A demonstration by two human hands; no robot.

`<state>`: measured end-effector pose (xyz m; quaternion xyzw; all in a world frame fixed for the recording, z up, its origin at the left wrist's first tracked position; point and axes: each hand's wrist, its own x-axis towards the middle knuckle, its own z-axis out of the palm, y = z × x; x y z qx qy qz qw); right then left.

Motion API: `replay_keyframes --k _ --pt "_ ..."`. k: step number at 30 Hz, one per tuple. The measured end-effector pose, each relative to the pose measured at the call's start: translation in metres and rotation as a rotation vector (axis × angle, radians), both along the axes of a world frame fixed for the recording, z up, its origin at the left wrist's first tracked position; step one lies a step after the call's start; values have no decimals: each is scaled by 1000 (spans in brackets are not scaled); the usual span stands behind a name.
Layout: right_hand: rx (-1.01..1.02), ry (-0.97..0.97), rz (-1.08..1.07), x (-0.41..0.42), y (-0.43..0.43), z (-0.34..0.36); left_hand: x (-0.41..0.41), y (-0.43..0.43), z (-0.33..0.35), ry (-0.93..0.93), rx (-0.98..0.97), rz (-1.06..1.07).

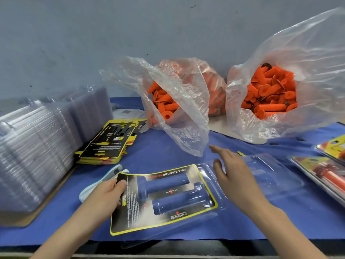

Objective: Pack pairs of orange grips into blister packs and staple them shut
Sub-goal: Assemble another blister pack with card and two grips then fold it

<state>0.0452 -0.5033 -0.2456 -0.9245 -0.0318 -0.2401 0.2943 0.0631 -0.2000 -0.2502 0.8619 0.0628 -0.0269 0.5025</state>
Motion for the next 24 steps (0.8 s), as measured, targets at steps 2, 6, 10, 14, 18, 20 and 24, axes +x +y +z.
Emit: replay_keyframes --k 2,6,10,14,18,20,24 --pt "-59 76 56 3 0 -6 1 0 -4 53 -4 -33" --pt "-110 176 92 6 0 -15 5 -2 -9 93 -4 -47" --pt "-168 214 104 7 -1 -20 4 -8 -10 18 74 -67" --pt "-219 218 75 7 -1 -23 -2 -14 -6 -81 187 -88" --pt "-277 229 41 7 0 -27 -14 -16 0 -267 580 -1" --pt "-295 232 15 7 0 -28 -15 -10 -1 -337 741 12" --pt "-325 239 -60 5 1 -28 -15 -6 -8 -345 614 -131"
